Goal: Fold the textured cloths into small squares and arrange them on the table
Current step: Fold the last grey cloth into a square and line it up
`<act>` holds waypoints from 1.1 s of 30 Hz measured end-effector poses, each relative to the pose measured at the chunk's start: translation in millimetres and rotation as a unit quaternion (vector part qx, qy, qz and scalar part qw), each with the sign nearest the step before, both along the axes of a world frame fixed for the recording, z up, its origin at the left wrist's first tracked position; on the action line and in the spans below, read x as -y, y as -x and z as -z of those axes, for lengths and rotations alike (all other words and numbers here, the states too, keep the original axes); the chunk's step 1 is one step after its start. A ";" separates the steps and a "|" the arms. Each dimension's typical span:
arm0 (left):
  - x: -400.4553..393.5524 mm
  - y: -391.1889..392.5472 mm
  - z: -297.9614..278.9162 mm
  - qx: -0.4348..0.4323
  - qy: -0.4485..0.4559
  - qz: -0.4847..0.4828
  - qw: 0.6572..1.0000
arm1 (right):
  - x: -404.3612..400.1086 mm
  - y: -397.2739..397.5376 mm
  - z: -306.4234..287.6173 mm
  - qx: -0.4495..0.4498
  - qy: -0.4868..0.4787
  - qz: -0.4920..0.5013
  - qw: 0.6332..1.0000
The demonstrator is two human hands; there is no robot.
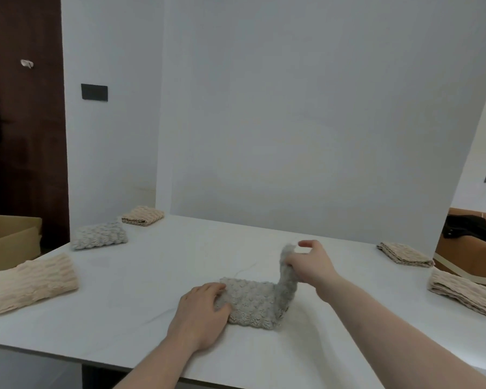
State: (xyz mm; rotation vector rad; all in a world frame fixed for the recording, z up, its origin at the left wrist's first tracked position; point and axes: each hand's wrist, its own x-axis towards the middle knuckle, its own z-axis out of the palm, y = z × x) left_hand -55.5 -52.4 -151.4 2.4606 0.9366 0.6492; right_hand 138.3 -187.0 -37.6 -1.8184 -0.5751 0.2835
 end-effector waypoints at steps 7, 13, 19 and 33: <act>-4.0 1.1 0.0 0.113 0.066 -0.007 0.991 | -31.7 49.6 14.5 -0.013 0.021 -0.114 0.993; -9.4 -1.0 3.5 0.141 0.056 0.008 0.988 | -30.8 62.9 31.6 -0.058 -0.040 -0.200 0.977; -4.7 -1.6 -1.9 0.139 0.097 -0.009 0.986 | 7.9 37.9 68.6 0.230 -0.038 -0.054 0.971; -0.5 5.0 0.9 0.188 0.027 0.042 0.981 | 12.6 35.3 118.1 0.331 0.190 -0.144 0.913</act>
